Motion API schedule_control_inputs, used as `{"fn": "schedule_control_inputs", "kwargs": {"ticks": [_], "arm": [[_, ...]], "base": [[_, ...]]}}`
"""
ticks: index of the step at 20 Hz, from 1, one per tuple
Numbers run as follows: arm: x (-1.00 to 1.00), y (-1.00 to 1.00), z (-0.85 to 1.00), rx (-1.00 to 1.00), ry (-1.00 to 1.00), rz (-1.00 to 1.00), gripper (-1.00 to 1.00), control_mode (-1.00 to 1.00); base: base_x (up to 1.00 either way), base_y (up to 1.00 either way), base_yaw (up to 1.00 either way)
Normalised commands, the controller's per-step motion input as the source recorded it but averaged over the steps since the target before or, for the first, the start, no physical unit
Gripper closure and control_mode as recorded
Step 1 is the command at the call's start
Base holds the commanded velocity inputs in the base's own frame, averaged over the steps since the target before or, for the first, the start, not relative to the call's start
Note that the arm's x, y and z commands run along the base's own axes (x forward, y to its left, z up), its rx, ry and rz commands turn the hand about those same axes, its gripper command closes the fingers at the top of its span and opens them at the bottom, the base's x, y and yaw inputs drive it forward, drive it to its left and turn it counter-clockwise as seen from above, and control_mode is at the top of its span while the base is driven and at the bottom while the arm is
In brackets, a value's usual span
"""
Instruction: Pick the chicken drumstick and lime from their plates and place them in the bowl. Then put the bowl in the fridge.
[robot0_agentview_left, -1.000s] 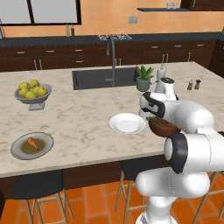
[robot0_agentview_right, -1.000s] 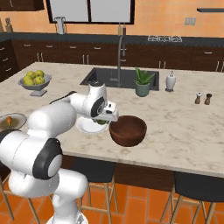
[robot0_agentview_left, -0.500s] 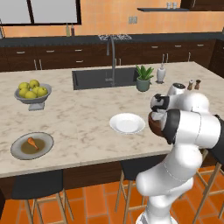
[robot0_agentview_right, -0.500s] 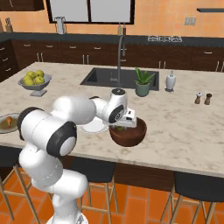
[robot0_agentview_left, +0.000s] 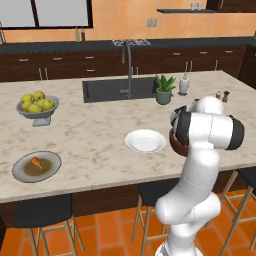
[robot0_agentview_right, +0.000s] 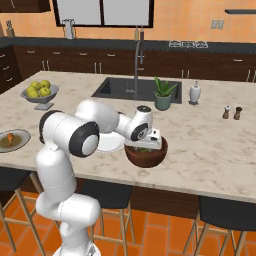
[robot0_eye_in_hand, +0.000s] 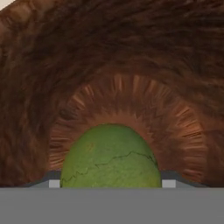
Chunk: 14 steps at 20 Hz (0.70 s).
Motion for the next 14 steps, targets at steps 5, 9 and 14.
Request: {"fn": "schedule_control_inputs", "kwargs": {"ticks": [5,9,14], "arm": [[0.03,0.00,-0.11,0.00,0.00,0.00,-1.00,-1.00],[-0.10,0.00,0.03,0.00,-0.03,0.00,-1.00,-1.00],[-0.60,0.26,0.43,0.01,-0.16,0.00,-1.00,-1.00]], "base": [[0.00,0.00,0.00],[0.00,0.00,0.00],[0.00,0.00,0.00]]}}
